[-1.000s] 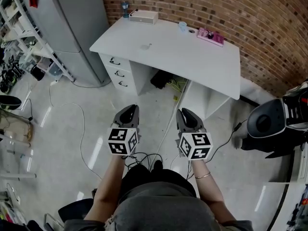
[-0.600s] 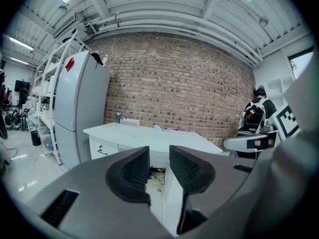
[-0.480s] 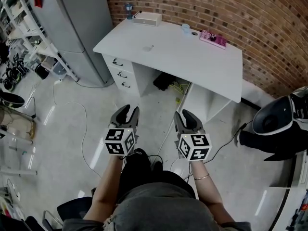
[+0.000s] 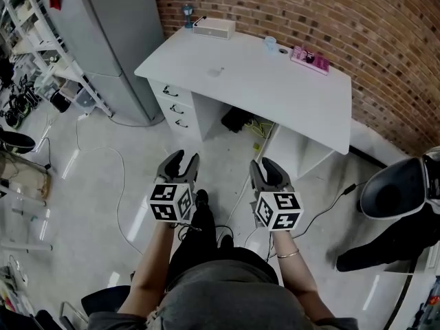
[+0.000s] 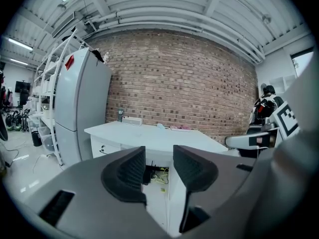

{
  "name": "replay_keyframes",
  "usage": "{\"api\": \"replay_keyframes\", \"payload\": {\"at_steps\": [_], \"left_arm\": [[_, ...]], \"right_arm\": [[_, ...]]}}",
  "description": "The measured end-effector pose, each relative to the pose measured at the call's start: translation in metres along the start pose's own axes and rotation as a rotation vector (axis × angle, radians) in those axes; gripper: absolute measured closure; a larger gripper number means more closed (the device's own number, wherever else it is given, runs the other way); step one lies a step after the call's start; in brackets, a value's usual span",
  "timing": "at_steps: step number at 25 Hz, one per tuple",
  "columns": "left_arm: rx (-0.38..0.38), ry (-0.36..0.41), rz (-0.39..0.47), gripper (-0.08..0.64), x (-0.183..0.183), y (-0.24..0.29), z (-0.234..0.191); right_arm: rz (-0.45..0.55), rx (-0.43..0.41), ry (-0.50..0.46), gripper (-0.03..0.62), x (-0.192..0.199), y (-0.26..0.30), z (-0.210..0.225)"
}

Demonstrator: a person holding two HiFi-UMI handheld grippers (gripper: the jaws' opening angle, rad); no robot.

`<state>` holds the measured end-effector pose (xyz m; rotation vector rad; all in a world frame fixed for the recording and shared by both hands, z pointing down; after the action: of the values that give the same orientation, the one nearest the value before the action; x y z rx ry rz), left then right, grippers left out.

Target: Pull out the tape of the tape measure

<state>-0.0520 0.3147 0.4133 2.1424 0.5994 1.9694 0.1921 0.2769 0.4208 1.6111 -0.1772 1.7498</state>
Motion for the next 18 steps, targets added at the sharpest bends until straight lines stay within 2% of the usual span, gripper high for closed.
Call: {"api": "replay_keyframes", "payload": {"at_steps": [9,18], "left_arm": [[0.031,-0.021,-0.012,0.370,-0.018,0.064,-0.049],[0.082,-0.016,-0.028,0.370,-0.058,0.139,-0.107]], "right_arm": [[-0.019,0.034,0.000,0.479,-0.025,0.063,0.009],[-0.006,0.075,0.014,0.479,-0.074,0.148,0.014]]}}
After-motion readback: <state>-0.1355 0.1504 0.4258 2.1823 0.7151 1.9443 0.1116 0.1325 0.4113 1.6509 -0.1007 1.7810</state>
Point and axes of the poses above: the fingertips, and each gripper's own axes: y forward along the fingers, z to its right, x out of its underside, the point moved 7 cm from there along -y, backward along the fingers, and after that the axes turned 8 degrees about -z, right-handed, at the moved point
